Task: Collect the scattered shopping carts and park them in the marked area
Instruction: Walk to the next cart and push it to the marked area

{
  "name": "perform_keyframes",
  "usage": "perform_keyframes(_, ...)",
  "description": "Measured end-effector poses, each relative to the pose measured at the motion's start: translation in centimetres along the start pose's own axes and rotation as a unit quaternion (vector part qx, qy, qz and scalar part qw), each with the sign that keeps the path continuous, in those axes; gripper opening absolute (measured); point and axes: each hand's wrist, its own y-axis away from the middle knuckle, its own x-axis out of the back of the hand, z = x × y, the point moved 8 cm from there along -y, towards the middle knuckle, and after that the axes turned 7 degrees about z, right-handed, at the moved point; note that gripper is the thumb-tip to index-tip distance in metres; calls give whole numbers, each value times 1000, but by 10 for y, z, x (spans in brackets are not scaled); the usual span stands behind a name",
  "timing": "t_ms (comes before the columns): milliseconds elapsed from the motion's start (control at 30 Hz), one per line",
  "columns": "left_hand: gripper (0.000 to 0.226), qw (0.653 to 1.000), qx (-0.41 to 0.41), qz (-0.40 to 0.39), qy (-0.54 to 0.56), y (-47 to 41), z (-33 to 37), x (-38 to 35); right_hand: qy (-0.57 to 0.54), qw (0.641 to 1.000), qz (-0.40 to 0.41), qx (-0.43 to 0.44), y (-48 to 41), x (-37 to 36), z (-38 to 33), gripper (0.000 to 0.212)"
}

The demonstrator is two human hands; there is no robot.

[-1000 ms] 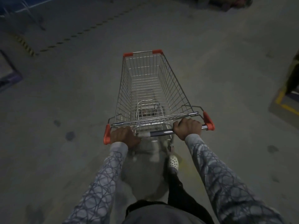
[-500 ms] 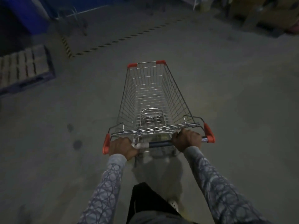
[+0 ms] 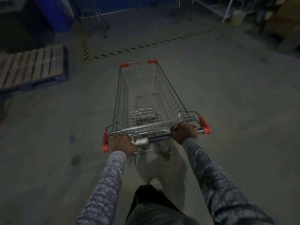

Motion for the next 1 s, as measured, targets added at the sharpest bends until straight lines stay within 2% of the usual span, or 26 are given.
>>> perform_keyframes(133,75,1000,8,3,-24,-70,15,16,28,998,-31,45,-83,-9,-13,73)
perform_keyframes(167,72,1000,2,1,-26,-85,19,18,21,998,-43,44,-100,-11,-14,72)
perform_keyframes(267,57,1000,13,-11,-22,-135,24,23,1,999,-45,21,-151,-9,-21,47)
perform_keyframes(333,53,999,20,-18,-23,-169,28,25,2,999,-38,18,-185,-7,-25,43)
perform_keyframes(500,45,999,37,-22,-29,-262,48,36,-28,999,4,26,-285,-8,-38,54)
perform_keyframes(567,44,998,48,-17,-23,-301,57,45,-31,999,8,35,-330,-11,-43,49)
perform_keyframes(733,77,997,77,-13,5,-399,75,63,-49,997,-12,50,-443,-15,-60,53)
perform_keyframes(900,53,996,86,-20,-2,-494,87,69,-33,996,-21,78,-542,-19,-77,42)
perform_keyframes(1000,50,996,92,-13,0,-548,88,78,-30,995,-17,95,-597,-18,-96,42)
